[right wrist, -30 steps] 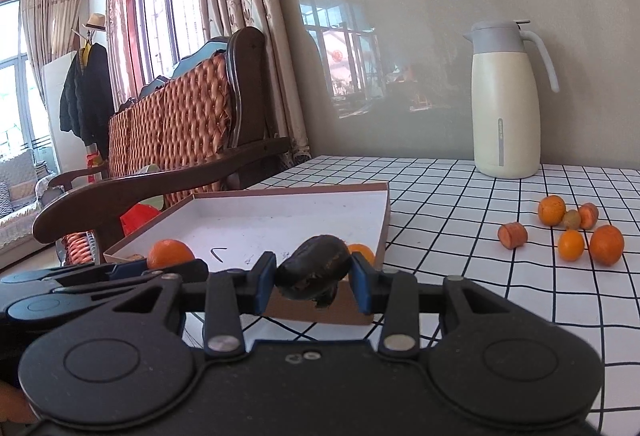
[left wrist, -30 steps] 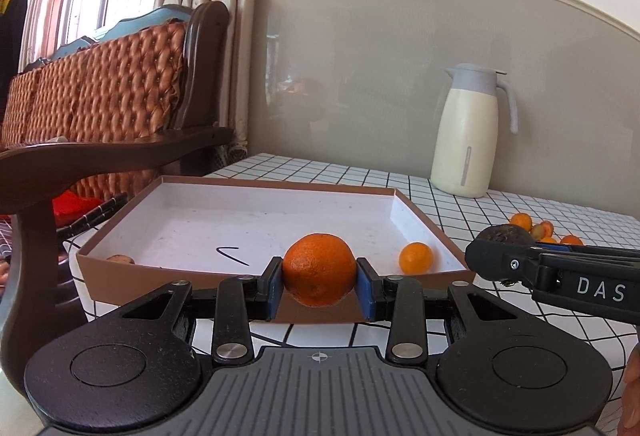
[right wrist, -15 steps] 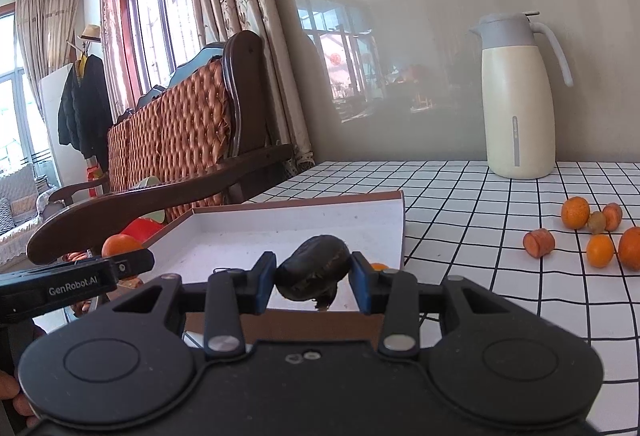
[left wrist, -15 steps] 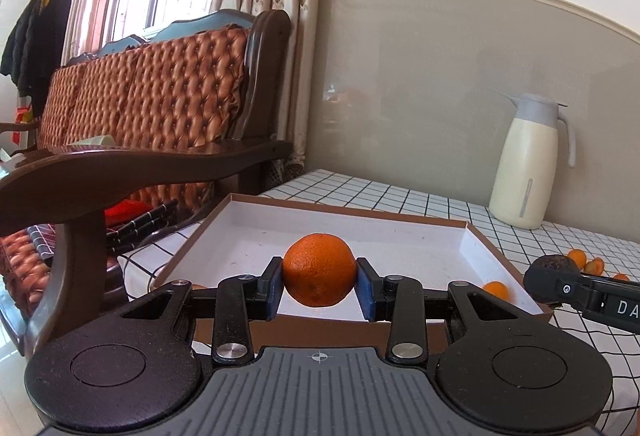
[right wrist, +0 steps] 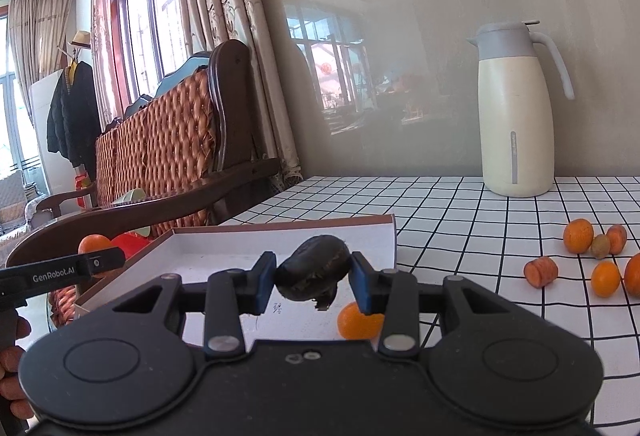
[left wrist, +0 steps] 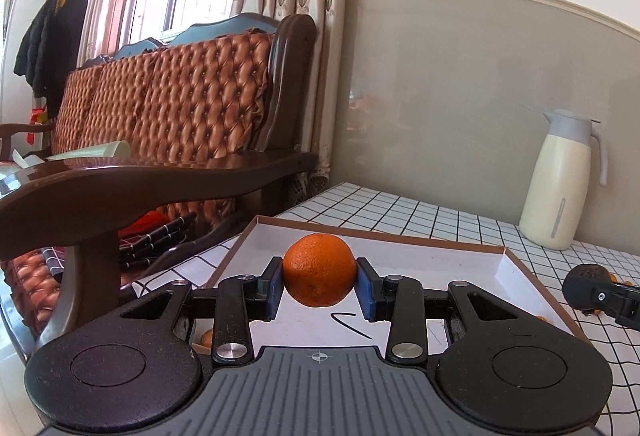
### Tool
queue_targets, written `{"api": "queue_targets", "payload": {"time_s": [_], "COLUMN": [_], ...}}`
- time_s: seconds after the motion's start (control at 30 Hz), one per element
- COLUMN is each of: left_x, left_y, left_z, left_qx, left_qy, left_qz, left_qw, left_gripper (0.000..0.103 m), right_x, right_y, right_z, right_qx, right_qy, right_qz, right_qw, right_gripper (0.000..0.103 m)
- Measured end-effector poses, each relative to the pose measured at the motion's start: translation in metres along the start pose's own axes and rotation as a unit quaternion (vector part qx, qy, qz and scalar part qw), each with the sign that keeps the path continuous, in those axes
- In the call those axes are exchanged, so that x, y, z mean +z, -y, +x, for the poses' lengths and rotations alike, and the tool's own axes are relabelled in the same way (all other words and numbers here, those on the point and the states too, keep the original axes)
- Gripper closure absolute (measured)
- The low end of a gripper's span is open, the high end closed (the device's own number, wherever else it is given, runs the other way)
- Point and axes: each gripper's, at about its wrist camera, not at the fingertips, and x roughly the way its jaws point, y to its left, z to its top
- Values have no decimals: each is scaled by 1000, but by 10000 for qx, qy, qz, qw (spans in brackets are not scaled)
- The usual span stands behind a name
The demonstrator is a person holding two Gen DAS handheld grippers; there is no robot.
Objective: Organize fruits
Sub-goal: 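Open the left gripper over the tray while the right gripper releases the dark fruit there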
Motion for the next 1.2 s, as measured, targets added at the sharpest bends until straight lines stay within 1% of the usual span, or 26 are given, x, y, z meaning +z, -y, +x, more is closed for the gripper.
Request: {"api": "queue_targets", "payload": {"time_s": [0.37,0.5,0.63,0.7,0.73,0.77,0.8,0.83,0.87,0.9,0.93,1.0,1.07,1.13,1.2], "left_x": [2,1,-1,-2,-2,-2,-1,1,4,6,9,12,13,13,13], "left_y": [-9,-10,-11,-10,-10,-12,-13,-14,-13,-12,-9,-3,-2,-1,4], "left_z": [32,46,57,63,66,67,67,64,56,47,39,29,23,18,16], "left_qx": [239,278,293,330,374,373,300,295,387,397,365,480,499,512,647], "left_qy": [-160,-281,-386,-471,-524,-573,-603,-551,-348,-71,187,403,516,589,629], "left_qz": [-21,-18,23,77,82,21,-73,-162,-235,-223,-103,73,48,54,211], "left_qw": [9996,9992,9988,9983,9979,9977,9977,9979,9984,9989,9991,9980,9974,9969,9957], "left_gripper": [65,65,65,65,65,61,36,18,0,0,0,0,0,0,0], "right_x": [4,8,8,8,8,8,9,11,12,15,17,18,21,22,21], "right_y": [3,3,6,6,6,7,7,8,8,8,10,14,20,25,29], "right_z": [32,44,58,66,68,67,62,54,47,39,31,15,6,1,0], "right_qx": [-224,-303,-403,-448,-496,-501,-509,-531,-584,-632,-673,-730,-700,-664,-664], "right_qy": [-199,-272,-451,-594,-634,-561,-407,-165,42,261,482,867,1085,1128,1073], "right_qz": [117,121,183,198,208,258,336,416,431,409,390,409,464,492,488], "right_qw": [9995,9991,9980,9970,9965,9968,9973,9976,9974,9968,9958,9927,9905,9902,9908], "right_gripper": [72,72,71,69,63,55,40,27,21,12,6,6,6,6,6]}}
